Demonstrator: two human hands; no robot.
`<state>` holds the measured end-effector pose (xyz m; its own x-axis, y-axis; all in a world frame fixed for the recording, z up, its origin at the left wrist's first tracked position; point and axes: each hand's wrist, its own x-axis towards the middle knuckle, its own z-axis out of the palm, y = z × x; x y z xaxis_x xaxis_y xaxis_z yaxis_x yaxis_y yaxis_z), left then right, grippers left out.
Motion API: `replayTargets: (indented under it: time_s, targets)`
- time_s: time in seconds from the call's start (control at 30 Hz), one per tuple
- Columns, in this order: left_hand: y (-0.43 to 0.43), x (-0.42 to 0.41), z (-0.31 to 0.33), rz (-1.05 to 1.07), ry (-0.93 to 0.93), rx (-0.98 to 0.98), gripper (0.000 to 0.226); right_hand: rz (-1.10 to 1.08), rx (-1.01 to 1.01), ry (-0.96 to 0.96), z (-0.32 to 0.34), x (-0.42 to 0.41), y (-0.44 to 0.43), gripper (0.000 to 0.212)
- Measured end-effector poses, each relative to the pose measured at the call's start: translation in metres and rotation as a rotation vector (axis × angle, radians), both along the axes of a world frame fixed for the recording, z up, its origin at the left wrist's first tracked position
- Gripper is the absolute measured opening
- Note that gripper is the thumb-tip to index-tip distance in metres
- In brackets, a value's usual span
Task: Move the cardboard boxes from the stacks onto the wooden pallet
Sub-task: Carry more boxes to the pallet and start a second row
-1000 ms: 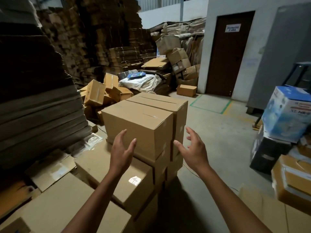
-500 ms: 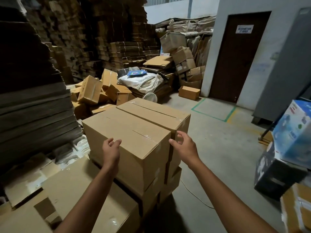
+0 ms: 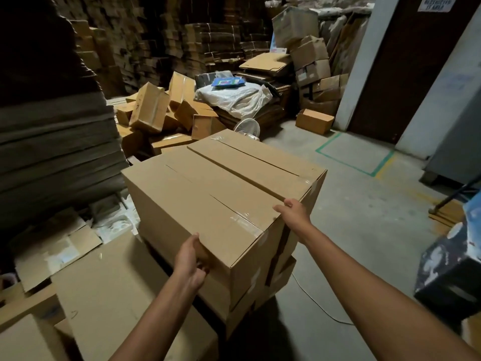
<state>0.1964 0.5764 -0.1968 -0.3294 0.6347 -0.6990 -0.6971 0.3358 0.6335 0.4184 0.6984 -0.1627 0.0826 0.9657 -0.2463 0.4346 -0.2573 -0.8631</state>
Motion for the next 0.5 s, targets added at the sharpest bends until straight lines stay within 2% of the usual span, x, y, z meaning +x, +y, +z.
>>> replayTargets:
  time_s: [0.07,0.17,0.23,0.37,0.43,0.5]
  targets:
    - [0.004,-0.002,-0.002,-0.019,-0.051,-0.014,0.028,-0.019,-0.013,0.036,-0.007,-0.004,0.008,0.063]
    - [0.005,-0.004,-0.001,-0.033,-0.071,-0.017,0.020,-0.048,-0.044,0.058,-0.008,-0.009,0.014,0.062]
    - [0.005,-0.005,0.001,-0.040,-0.035,-0.015,0.016,-0.021,-0.103,0.067,-0.008,-0.007,0.019,0.057]
    - [-0.002,-0.004,0.008,-0.047,0.140,0.030,0.016,0.054,-0.228,0.148,-0.009,-0.004,0.019,0.066]
    - [-0.009,-0.004,0.014,-0.042,0.273,0.064,0.028,0.097,-0.230,0.184,-0.012,-0.006,0.017,0.062]
    - [-0.015,-0.005,0.021,-0.018,0.342,0.083,0.051,0.109,-0.236,0.266,-0.020,-0.010,0.019,0.089]
